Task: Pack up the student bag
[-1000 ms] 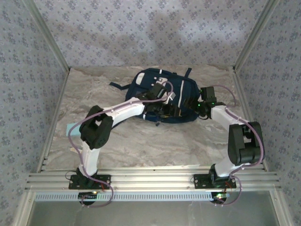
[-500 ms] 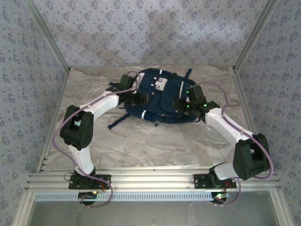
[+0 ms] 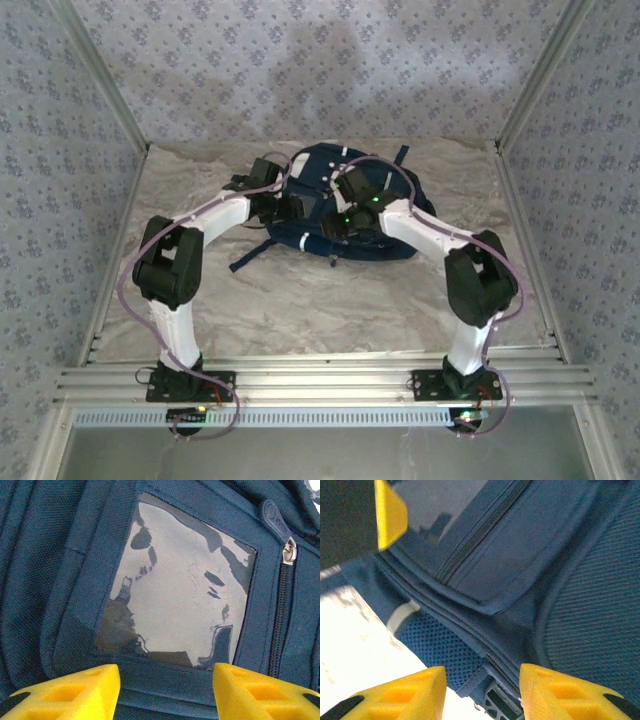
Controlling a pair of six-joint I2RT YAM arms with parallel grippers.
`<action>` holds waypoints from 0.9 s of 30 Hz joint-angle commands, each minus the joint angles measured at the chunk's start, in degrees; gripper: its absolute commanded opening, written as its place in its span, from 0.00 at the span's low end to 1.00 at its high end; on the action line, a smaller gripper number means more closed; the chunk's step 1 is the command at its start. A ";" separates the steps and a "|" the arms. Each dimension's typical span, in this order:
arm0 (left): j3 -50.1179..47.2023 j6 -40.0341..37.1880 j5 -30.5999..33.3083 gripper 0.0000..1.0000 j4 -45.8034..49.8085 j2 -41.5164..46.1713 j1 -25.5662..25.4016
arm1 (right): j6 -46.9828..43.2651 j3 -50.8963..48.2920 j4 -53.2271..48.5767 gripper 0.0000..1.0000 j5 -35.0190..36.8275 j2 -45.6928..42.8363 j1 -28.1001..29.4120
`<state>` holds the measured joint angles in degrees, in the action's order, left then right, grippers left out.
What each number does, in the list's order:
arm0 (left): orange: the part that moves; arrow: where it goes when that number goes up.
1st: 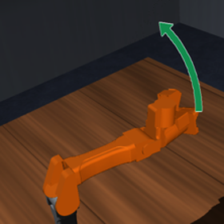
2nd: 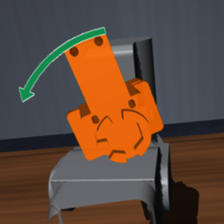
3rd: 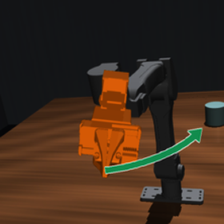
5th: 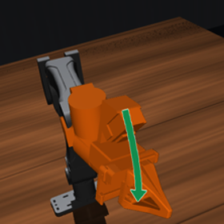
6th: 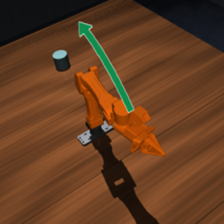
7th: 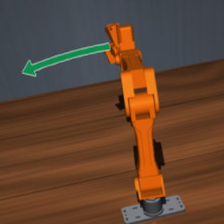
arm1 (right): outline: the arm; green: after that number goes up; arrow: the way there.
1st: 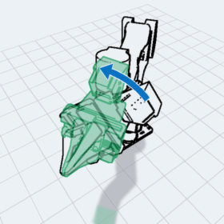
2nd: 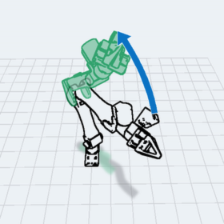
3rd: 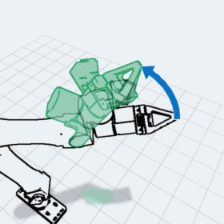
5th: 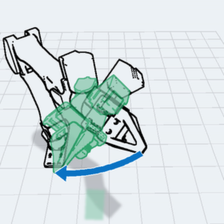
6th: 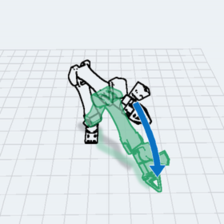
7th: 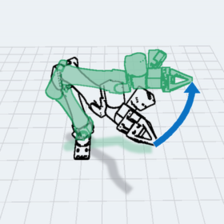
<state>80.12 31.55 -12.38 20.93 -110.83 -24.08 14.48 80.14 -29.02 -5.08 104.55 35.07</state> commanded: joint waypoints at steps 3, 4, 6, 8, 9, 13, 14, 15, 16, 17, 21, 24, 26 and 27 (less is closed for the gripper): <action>0.38 0.08 -0.33 0.53 1.83 -3.76 1.08 | -15.54 7.93 -11.44 0.44 7.81 6.30 3.50; 0.60 0.09 -0.70 0.53 1.88 -3.94 1.15 | -17.40 8.97 -12.47 0.43 8.16 7.39 3.69; 0.96 -0.06 -0.81 0.53 2.26 -4.20 1.22 | -20.54 11.55 -14.58 0.43 10.00 9.88 4.07; 1.14 -0.09 -0.88 0.53 2.53 -4.22 1.22 | -22.82 13.02 -15.97 0.43 12.74 11.67 4.35; 1.08 -0.10 -0.76 0.53 2.56 -4.22 1.22 | -23.90 13.63 -16.76 0.43 14.69 12.59 4.68; 1.22 -0.09 -0.72 0.53 2.78 -4.31 1.36 | -27.02 14.26 -18.49 0.44 17.39 13.83 5.27; 1.35 -0.28 -0.71 0.53 2.95 -4.46 1.32 | -27.35 14.17 -18.56 0.44 17.13 13.84 5.19; 1.45 -0.34 -0.71 0.53 3.11 -4.57 1.33 | -27.56 14.00 -18.49 0.45 16.89 13.99 5.17; 1.54 -0.39 -0.71 0.53 3.22 -4.66 1.40 | -27.73 13.92 -18.59 0.46 16.51 14.17 5.09; 1.53 -0.50 -0.71 0.53 3.39 -4.66 1.41 | -27.84 13.99 -18.91 0.47 16.12 14.72 5.00; 1.43 -0.70 -0.37 0.53 3.73 -4.42 1.60 | -27.30 13.58 -20.28 0.49 13.13 16.42 4.19; 1.31 -0.64 -0.12 0.53 3.73 -4.31 1.75 | -26.00 12.29 -19.90 0.46 2.33 16.07 2.93; 1.36 -0.45 -0.05 0.53 3.68 -4.31 1.88 | -25.56 10.69 -18.80 0.43 -3.92 15.13 2.35; 1.44 -0.45 -0.01 0.53 3.68 -4.35 1.84 | -24.83 9.96 -18.23 0.42 -7.07 14.63 2.02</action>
<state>81.71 31.53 -14.13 21.26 -112.27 -23.24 -11.46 93.32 -43.88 -0.08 118.30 38.22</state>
